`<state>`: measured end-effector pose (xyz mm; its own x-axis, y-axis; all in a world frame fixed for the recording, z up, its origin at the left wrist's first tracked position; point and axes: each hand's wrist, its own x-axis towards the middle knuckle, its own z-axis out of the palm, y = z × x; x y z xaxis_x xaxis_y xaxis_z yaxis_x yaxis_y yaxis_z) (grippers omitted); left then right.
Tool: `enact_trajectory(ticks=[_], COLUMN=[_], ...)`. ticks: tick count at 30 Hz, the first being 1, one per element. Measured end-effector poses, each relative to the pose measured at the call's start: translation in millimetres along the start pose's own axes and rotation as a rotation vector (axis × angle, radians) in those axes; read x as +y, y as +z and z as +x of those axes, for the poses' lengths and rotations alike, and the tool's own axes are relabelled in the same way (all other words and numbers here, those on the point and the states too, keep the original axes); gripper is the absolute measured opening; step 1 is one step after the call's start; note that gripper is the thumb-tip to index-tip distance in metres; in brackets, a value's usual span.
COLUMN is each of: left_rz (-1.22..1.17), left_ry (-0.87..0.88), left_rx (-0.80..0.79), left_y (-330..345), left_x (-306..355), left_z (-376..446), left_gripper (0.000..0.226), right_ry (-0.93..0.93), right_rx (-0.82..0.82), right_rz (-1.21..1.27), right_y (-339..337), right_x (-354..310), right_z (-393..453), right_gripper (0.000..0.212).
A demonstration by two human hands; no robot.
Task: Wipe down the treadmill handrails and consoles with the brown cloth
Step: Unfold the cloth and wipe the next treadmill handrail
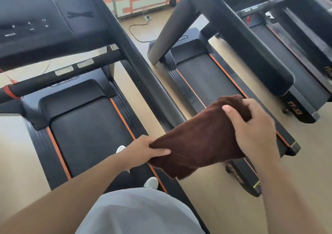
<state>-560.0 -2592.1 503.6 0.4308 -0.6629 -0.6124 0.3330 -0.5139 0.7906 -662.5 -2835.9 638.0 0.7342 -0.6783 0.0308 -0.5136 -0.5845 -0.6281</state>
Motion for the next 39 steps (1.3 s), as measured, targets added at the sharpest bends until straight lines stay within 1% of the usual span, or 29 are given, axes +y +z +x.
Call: enact_trajectory(ticks=[1, 2, 3, 4, 5, 6, 7, 8, 9, 11, 13, 17, 20, 25, 29, 34, 37, 39], left_rz=[-0.022, -0.005, 0.034, 0.072, 0.083, 0.072, 0.070, 0.076, 0.085, 0.068, 0.045, -0.018, -0.085, -0.135, -0.156, -0.156, -0.148, -0.141], left_ry=[-0.023, -0.047, -0.081, -0.130, -0.175, -0.197, -0.194, -0.179, -0.163, -0.139, -0.135, -0.099, -0.058, -0.003, 0.030, 0.057, 0.056, 0.046], left_rx=[0.073, 0.184, 0.309, 0.424, 0.500, 0.524, 0.502, 0.454, 0.402, 0.331, 0.300, 0.247, 0.262, 0.347, 0.424, 0.456, 0.450, 0.444], left_y=[-1, -2, -4, -5, -6, -6, -5, -4, -2, 5, 8, 1, -17, -68, -119, -177, -196, -201], left_x=[-3, -9, -16, -21, -24, -27, -28, -29, -29, -29, -28, -21, -9, 9, 20, 32, 32, 28], left_z=[5, 12, 18, 20, 20, 19, 19, 19, 19, 22, 27, 36, 40, 44, 49, 52, 51, 50], left_gripper=[0.018, 0.019, 0.024, 0.031, 0.038, 0.040, 0.039, 0.036, 0.032, 0.031, 0.034, 0.040, 0.043, 0.044, 0.043, 0.047, 0.047, 0.047], right_ry=[0.057, 0.104, 0.130, 0.139, 0.132, 0.119, 0.112, 0.120, 0.140, 0.158, 0.107, -0.023, -0.132, -0.285, -0.367, -0.425, -0.415, -0.396], right_rx=[-0.050, -0.110, -0.179, -0.259, -0.348, -0.447, -0.533, -0.580, -0.573, -0.460, -0.392, -0.332, -0.285, -0.239, -0.246, -0.302, -0.401, -0.540], right_rz=[-0.161, -0.296, -0.355, -0.345, -0.307, -0.284, -0.278, -0.273, -0.267, -0.283, -0.374, -0.502, -0.545, -0.580, -0.573, -0.492, -0.406, -0.307], right_y=[8, 18, 30, 43, 57, 72, 87, 101, 115, 134, 147, 172, 193, 225, 256, 293, 311, 312], right_x=[10, 20, 26, 30, 34, 35, 35, 34, 34, 31, 27, 12, -7, -47, -91, -141, -167, -175], right_z=[6, 10, 12, 10, 7, 3, -2, -7, -10, -13, -9, 8, 22, 53, 95, 154, 192, 216], right_gripper=[0.046, 0.068, 0.082, 0.090, 0.094, 0.098, 0.101, 0.102, 0.100, 0.090, 0.088, 0.097, 0.100, 0.096, 0.093, 0.092, 0.094, 0.098])
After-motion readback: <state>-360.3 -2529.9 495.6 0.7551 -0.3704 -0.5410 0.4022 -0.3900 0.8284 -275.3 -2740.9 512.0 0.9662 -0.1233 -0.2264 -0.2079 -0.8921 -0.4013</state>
